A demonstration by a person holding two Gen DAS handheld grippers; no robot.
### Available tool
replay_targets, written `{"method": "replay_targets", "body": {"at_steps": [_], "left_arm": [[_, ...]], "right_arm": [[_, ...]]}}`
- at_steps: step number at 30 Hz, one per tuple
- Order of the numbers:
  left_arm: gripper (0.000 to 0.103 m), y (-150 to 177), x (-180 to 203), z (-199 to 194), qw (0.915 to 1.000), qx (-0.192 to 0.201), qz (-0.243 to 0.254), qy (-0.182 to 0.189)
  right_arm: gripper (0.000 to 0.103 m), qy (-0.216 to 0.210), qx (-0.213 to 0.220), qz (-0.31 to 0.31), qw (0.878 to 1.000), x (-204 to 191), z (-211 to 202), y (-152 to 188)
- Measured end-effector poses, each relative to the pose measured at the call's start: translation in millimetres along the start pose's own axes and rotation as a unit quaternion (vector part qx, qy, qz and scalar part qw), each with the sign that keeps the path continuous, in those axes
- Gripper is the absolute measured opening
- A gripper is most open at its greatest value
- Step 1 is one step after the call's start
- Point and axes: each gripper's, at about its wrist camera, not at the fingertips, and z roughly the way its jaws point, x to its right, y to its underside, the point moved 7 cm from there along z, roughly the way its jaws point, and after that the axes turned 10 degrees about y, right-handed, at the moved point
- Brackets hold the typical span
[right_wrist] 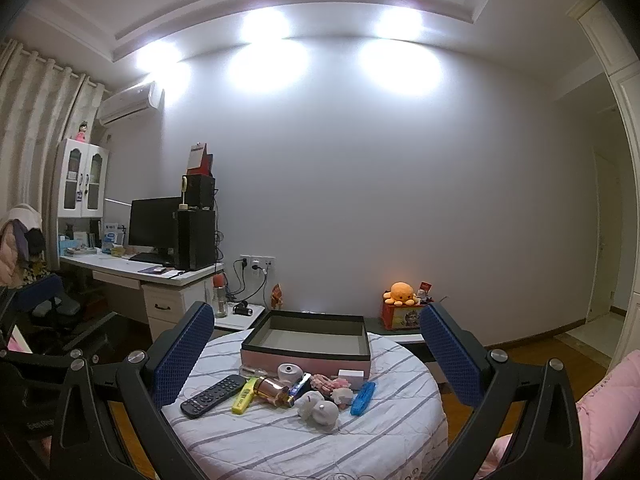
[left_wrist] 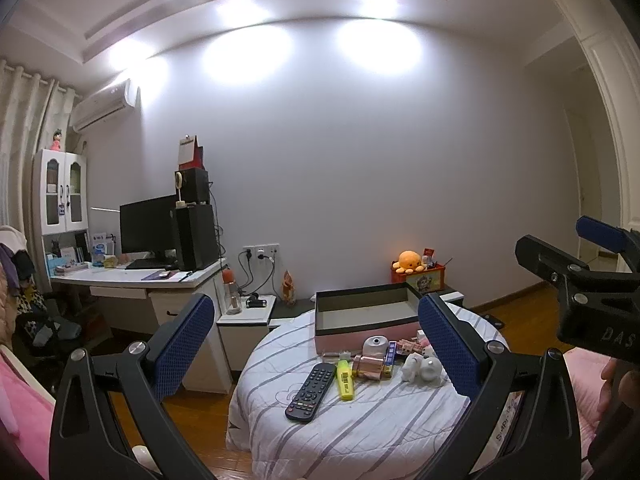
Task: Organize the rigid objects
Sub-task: 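Move both tools toward the objects on the bed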
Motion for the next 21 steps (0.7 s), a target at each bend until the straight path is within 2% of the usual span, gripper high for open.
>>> {"method": "replay_targets", "body": {"at_steps": [5,12,17,21], "left_arm": [[0.103,7.3,-7.0,11.4,0.9998,-0.018,-0.01,0.003],[0.103,39.3,-23.5,45.4,0.9961,-0.072,-0.046,0.023],[0.103,75.3,-30.5,86.9,0.9895,-0.131,-0.059,0.015],[0.103,110.2,-24.7,128.9,0.9798,-0.19,-0.059,0.022]], "right_arm": [[0.103,0.008,-0.012,0.005,1.0,8.0,8.3,6.1],[0.103,-0.004,-0.059,0.033,0.998,20.3,40.5,29.0],[0.103,-0.01,-0.11,0.029,0.993,22.9,75.4,65.0],[0.103,-0.009,-0.162,0.028,0.986,26.1,109.7,102.1]]}}
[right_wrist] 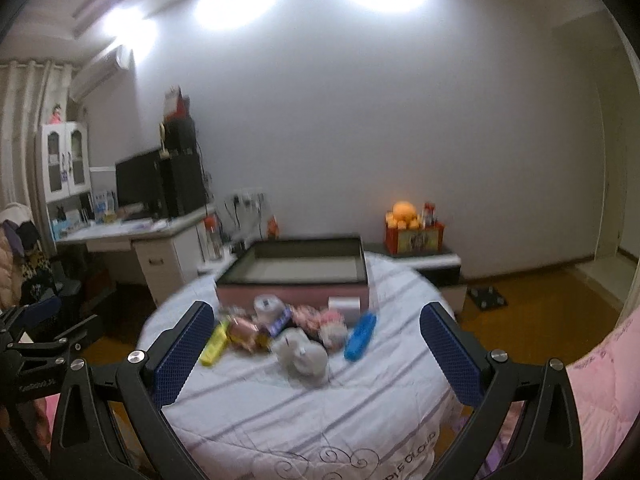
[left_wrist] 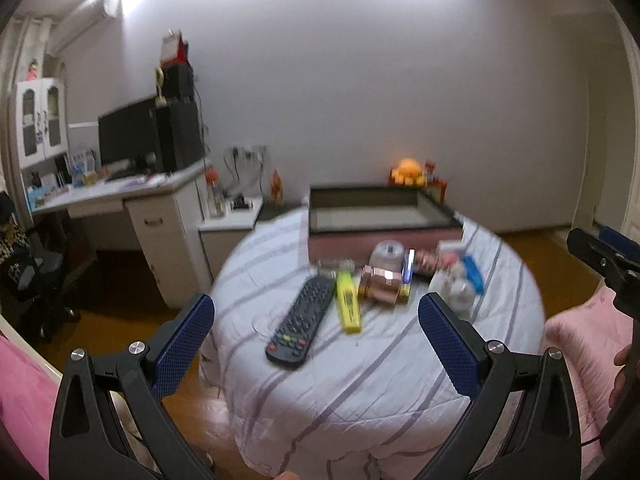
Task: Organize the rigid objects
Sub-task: 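Move both tools toward the objects on the bed, then grasp the black remote with the left gripper while the right gripper grasps the blue marker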
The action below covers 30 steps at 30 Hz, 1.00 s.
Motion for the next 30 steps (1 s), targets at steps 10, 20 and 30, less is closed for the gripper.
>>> {"method": "replay_targets", "body": {"at_steps": [10,20,30], "left_arm": [[0.103,28.8,3.5,96.2,0.9926,-0.121,0.013,0.006],[0.103,40.4,-51.5,134.4,0.9828,-0.178,-0.023,-0.044],[0.103,59.5,-66.3,171.9,0.9712,-0.238,-0.009,-0.017]], "right_arm": [[0.103,0.014,-0.099,0.002,0.995,17.2,88.7,37.6],[0.103,0.029,-0.171,-0.01,0.985,21.6,147.0,57.8],[0.103,0.044,-0.187,-0.014,0.981,25.2,166.9,56.8]]}}
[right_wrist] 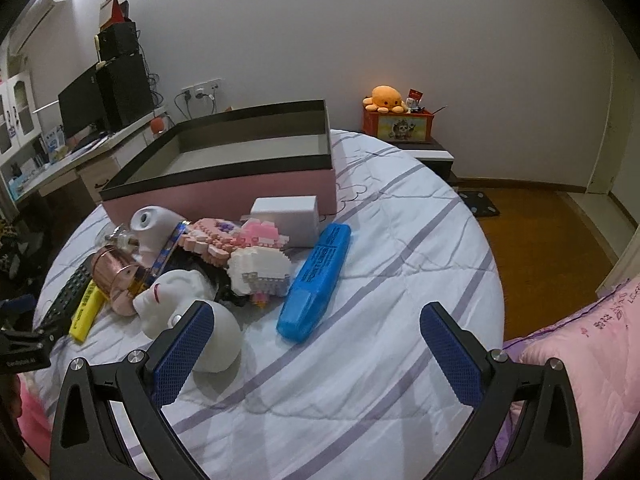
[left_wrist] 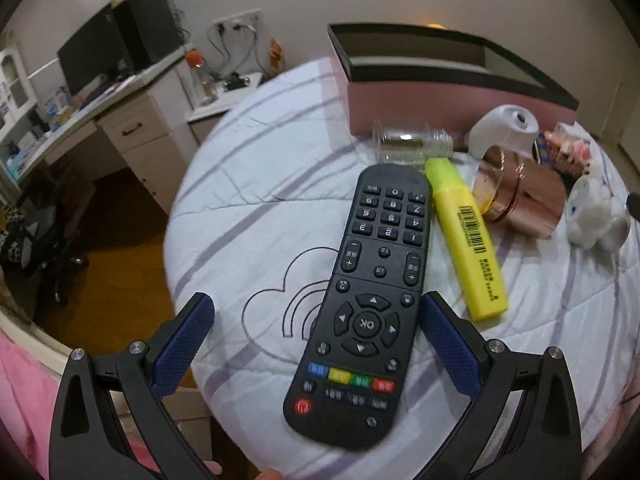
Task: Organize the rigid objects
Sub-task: 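Grasp the black remote with the left gripper while the right gripper grasps the blue marker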
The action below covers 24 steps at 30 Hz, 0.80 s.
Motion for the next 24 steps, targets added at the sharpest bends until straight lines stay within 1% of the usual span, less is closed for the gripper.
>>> {"method": "replay_targets", "body": {"at_steps": [3,4,6,9,12,13,16,17,18,19,20,21,24], "left_arm": [[0.103,-3.3,-2.7,6.8,0.9994,-0.001,-0.007,0.034],[0.103,-4.3,-3.4,10.0,0.9988,0.001,-0.009,0.049],[0.103,-7.1,-3.2,12.9,0.998,0.014,0.001,0.061],[0.103,-9.1,-1.6,13.9,0.9968,0.031,0.019,0.071],[0.102,-8.5,-2.0,11.4,0.9967,0.04,0.018,0.069],[0.099,-7.7,-0.7,9.6,0.9966,0.045,0.019,0.067],[0.083,-8.2,3.6,4.5,0.9961,0.047,0.022,0.072],[0.073,-8.1,6.8,3.2,0.9957,0.046,0.031,0.074],[0.067,-7.9,10.7,1.8,0.9949,0.045,0.038,0.082],[0.055,-8.3,14.3,0.3,0.9939,0.043,0.042,0.092],[0.046,-8.1,17.1,-1.4,0.9933,0.042,0.04,0.1],[0.045,-9.1,18.5,-1.7,0.9927,0.04,0.04,0.106],[0.044,-7.9,20.3,-2.5,0.9932,0.032,0.037,0.105]], "right_arm": [[0.103,0.004,-0.006,0.007,1.0,3.0,3.6,0.2],[0.103,0.006,-0.008,0.007,1.0,3.5,5.1,0.0],[0.103,0.012,-0.014,0.006,1.0,4.6,8.5,0.4],[0.103,0.018,-0.02,0.003,1.0,3.6,11.5,1.4],[0.103,0.018,-0.026,0.0,0.999,1.9,13.8,3.6],[0.103,0.019,-0.029,-0.003,0.999,1.8,15.1,4.8],[0.103,0.013,-0.037,-0.002,0.999,3.6,17.9,6.5],[0.103,0.012,-0.04,-0.002,0.999,4.5,18.4,7.5],[0.103,0.013,-0.043,-0.001,0.999,5.3,19.5,8.3],[0.103,0.014,-0.046,-0.002,0.999,5.7,20.8,9.4],[0.103,0.015,-0.05,-0.002,0.999,6.2,22.4,10.6],[0.103,0.015,-0.053,-0.003,0.998,6.1,23.9,11.9],[0.103,0.013,-0.073,-0.008,0.997,6.4,32.5,21.2]]}}
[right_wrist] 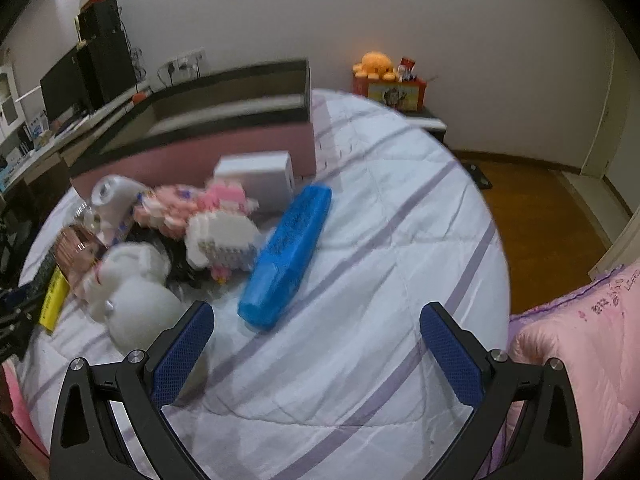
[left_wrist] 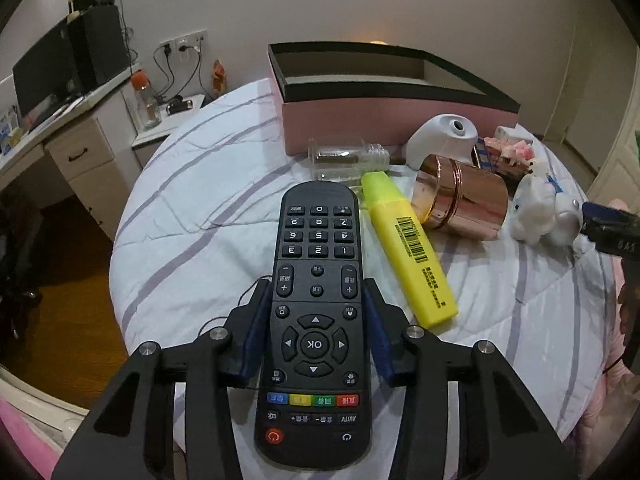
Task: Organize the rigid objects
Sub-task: 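Grasp the black remote with the left gripper while the right gripper grasps the blue marker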
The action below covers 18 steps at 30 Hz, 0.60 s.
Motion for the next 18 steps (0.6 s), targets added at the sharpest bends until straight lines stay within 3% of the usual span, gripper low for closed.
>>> {"method": "replay_targets", "body": {"at_steps": [4,11,15,18], "left_arm": [[0.045,1.7,2.3,1.0,0.9999,-0.007,-0.01,-0.004],[0.066,2.3,8.8,5.6,0.9999,-0.005,-0.006,0.013],[0.069,2.5,9.5,4.6,0.9999,-0.004,-0.012,0.007],[0.071,3.8,6.9,0.1,0.9996,-0.004,-0.022,0.016]], "right_arm": [[0.103,0.004,0.006,-0.018,1.0,-2.4,1.6,3.3],[0.103,0.002,0.011,-0.03,0.999,-2.0,4.8,2.4],[0.103,-0.004,0.012,-0.036,0.999,-2.2,4.3,0.9],[0.103,-0.018,0.011,-0.005,1.0,2.2,2.7,-2.8]]}}
